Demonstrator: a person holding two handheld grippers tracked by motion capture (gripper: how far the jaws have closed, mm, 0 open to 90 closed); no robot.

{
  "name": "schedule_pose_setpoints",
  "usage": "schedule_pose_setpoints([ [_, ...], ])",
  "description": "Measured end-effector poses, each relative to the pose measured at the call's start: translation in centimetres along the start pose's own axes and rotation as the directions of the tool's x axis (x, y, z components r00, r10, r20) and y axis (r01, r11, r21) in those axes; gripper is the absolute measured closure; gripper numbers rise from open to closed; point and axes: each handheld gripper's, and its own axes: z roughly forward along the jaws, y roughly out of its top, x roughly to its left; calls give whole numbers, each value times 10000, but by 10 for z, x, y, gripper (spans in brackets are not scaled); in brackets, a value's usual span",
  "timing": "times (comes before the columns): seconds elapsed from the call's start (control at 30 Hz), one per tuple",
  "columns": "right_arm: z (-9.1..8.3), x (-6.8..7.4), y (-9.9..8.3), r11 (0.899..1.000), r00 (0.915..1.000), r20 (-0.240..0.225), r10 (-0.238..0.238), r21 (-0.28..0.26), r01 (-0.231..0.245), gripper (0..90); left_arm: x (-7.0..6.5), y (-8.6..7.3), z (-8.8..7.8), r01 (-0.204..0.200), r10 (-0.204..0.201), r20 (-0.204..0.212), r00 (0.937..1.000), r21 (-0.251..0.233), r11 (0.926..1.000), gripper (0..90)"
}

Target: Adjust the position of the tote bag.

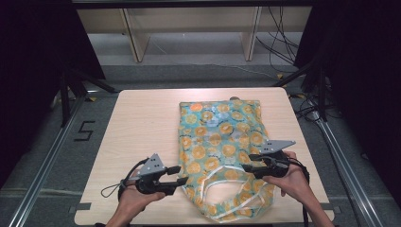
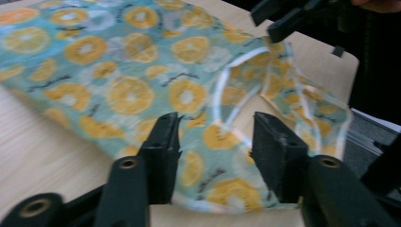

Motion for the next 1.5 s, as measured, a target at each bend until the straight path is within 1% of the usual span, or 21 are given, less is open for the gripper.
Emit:
schedule_pose_setpoints([
  [0.27,-4,5,-2,9996,9996,-28,-288,-13,288,503,-14,-13,37,416,-425,70,9991,1001,9941,357],
  [0.4,-6,8,-5,9996,9996,-74,-283,41,283,495,-18,-13,46,41,-10,-220,9998,1422,9898,266],
  [0.43,-5,9,-6,9998,9998,-28,-194,49,194,492,-20,-12,50,223,-180,-327,9993,1367,9904,252],
  [0.5,-5,11,-8,10000,10000,-26,-8,32,8,490,-19,-11,53,-102,184,-483,9987,1647,9863,246],
  [0.53,-5,9,-8,9998,9998,-28,-209,75,209,485,-18,-9,61,-449,564,-576,9967,1842,9819,246],
  [0.57,-5,11,-9,9998,10000,-50,59,171,-59,481,-16,-8,72,-882,1067,-790,9911,2083,9741,253],
  [0.63,-6,11,-9,9999,10000,58,3,107,-4,479,-12,-7,78,-1113,1364,-959,9860,2301,9668,289],
  [0.7,-10,11,-10,9999,9998,130,-132,34,132,476,-11,-8,87,-1179,1421,-820,9864,2487,9614,484],
  [0.73,-10,11,-10,9999,9998,130,-132,34,132,476,-10,-8,90,-1435,1685,-778,9826,2574,9556,484],
  [0.77,-12,11,-11,9999,9998,150,-141,-65,142,476,-6,-5,92,-1970,2239,-674,9723,2796,9397,702],
  [0.83,-12,11,-12,9996,9996,200,-196,-177,200,477,-5,-3,91,-2075,2322,-634,9706,2686,9407,829],
  [0.87,-14,13,-12,9999,9999,80,121,-66,-120,477,-2,0,90,-2157,2412,-716,9678,2574,9419,829],
  [0.9,-13,12,-13,9999,9999,115,97,-120,-95,477,-1,4,88,-2047,2283,-749,9707,2400,9490,859],
  [1.07,-14,15,-14,9999,9995,-277,-133,-72,131,477,11,31,79,-2269,2487,-1074,9626,1819,9568,884],
  [1.1,-14,17,-13,9998,9991,-369,-189,-118,184,477,22,43,79,-1893,2070,-1144,9716,1487,9706,884],
  [1.13,-14,19,-13,9994,9987,-453,-214,-284,202,477,22,43,79,-1893,2070,-1144,9716,1487,9706,884],
  [1.2,-15,25,-11,9989,9966,-763,-299,-391,270,476,38,55,83,-1066,1220,-1298,9840,1196,9871,884],
  [1.3,-14,31,-9,9983,9936,-1067,-367,-483,317,471,51,63,85,-1014,1109,-1045,9883,926,9905,883],
  [1.33,-13,35,-8,9990,9915,-1276,-238,-397,189,464,55,67,87,-507,565,-855,9947,688,9963,883],
  [1.37,-5,42,-6,9976,9889,-1350,-627,-375,581,453,57,70,88,-307,347,-740,9967,541,9981,882],
  [1.5,15,56,-5,9935,9885,-990,-1140,-64,1140,437,66,81,90,-139,174,-560,9983,626,9979,882],
])
